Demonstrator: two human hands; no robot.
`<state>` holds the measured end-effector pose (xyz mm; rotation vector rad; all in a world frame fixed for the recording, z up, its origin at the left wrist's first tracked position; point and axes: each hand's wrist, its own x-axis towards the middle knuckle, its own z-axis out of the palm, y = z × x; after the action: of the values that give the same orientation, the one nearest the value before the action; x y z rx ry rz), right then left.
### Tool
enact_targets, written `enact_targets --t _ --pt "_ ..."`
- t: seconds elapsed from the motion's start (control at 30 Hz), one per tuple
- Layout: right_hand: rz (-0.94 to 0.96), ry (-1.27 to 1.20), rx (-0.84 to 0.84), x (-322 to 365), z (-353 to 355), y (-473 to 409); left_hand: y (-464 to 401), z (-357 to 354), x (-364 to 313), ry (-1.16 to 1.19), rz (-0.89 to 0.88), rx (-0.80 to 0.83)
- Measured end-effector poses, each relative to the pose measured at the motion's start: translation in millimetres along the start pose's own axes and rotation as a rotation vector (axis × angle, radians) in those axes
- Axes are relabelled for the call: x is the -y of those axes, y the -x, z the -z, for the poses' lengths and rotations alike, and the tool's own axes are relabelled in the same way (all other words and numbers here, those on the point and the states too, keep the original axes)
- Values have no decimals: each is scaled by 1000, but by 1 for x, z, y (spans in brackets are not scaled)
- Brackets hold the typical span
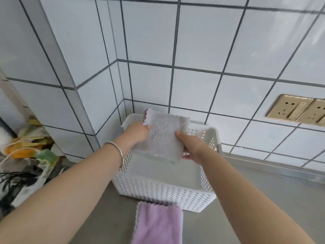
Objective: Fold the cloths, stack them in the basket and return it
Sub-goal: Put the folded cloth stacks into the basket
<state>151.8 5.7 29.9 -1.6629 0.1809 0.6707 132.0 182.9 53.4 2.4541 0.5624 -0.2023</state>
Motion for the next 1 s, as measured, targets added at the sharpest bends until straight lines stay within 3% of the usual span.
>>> enact_targets --t 0.1,0.23,0.3,0.4,0.53,0.57,0.6,0.67,0.7,0.73,0.83,0.87,1.0 --pt "-229 19 64 -18 -5 -39 -40 -16 19 -138 94 187" --pt "-400 39 75 -42 -14 -85 -93 -54 57 102 293 380" --pt "-456 54 90 -48 -18 -103 -112 -68 68 66 327 464" --pt "-502 87 115 -54 -21 -123 -121 -76 70 -166 306 549" --pt "-547 167 160 -63 -33 -140 -127 -88 71 -303 254 502" --pt "-551 178 160 -62 -35 -142 -130 -91 70 -377 235 493" --pt "-559 183 154 -63 -38 -145 -127 -94 67 -593 171 566" --pt "-557 202 144 -63 -41 -146 -119 -95 62 -1060 -119 719" --pt "-548 223 140 -63 -43 -146 -122 -97 63 -1118 -145 727" --pt "-541 243 135 -63 -45 -145 -125 -95 66 -1044 -121 707" --pt "-521 253 128 -62 -52 -143 -123 -87 70 -466 273 457" --pt "-505 258 122 -60 -55 -143 -121 -85 70 -415 279 432" --pt "-435 384 65 -64 -71 -147 -115 -76 62 -761 117 541"
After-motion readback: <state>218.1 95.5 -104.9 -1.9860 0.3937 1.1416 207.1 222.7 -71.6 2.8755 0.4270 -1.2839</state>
